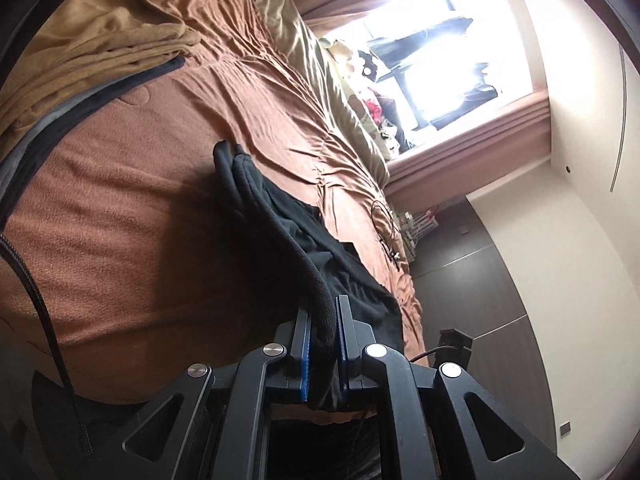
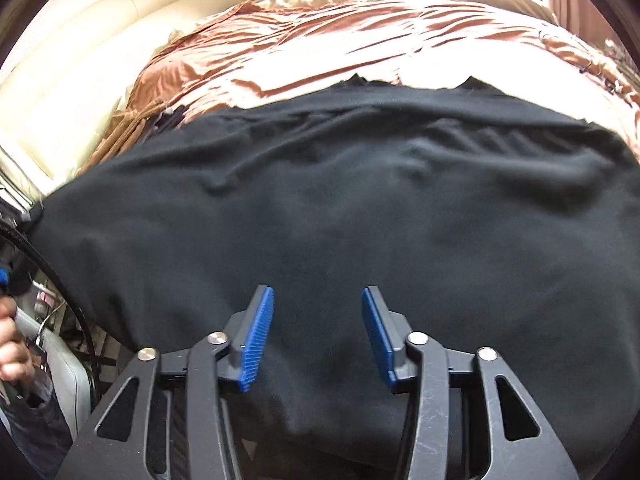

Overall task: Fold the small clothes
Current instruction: 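Lift the folded sweatshirt with the left gripper while the right gripper holds its body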

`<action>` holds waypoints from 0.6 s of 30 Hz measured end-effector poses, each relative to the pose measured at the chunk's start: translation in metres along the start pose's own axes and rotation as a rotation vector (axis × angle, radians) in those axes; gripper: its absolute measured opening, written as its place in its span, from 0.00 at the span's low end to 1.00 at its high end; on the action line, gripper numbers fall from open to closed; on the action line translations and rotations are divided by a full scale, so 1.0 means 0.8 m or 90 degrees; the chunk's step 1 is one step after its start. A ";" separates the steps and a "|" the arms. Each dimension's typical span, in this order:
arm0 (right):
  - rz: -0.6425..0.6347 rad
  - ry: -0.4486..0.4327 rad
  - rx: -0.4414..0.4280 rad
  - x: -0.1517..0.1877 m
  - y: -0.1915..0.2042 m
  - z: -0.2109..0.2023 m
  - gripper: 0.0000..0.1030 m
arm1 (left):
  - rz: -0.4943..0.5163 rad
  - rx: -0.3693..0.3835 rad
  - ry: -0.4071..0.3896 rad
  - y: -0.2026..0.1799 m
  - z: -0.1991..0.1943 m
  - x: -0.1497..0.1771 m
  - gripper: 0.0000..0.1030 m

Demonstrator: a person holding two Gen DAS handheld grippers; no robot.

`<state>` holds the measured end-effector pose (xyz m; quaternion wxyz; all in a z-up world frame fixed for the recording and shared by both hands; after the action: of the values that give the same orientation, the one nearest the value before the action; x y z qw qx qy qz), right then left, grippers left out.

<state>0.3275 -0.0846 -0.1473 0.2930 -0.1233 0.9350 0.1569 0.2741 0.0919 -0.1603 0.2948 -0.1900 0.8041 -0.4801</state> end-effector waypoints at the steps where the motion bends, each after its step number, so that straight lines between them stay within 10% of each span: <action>1: 0.003 0.006 -0.012 0.006 0.000 0.007 0.34 | 0.003 -0.002 0.000 -0.005 0.002 -0.001 0.10; 18: 0.058 -0.035 -0.110 0.043 -0.013 0.007 0.20 | 0.085 -0.017 0.011 -0.115 0.041 0.001 0.10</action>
<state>0.3063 -0.0970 -0.1746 0.2997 -0.1009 0.9142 0.2533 0.2973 0.0267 -0.0909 0.3165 -0.1354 0.8240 -0.4501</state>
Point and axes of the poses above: each gripper's, at about its wrist camera, not at the fingertips, and z roughly the way its jaws point, y to its left, x to its underside, the point moved 5 cm from there along z, roughly the way its jaws point, and after that the axes turned 7 degrees about -z, right-handed, at the moved point
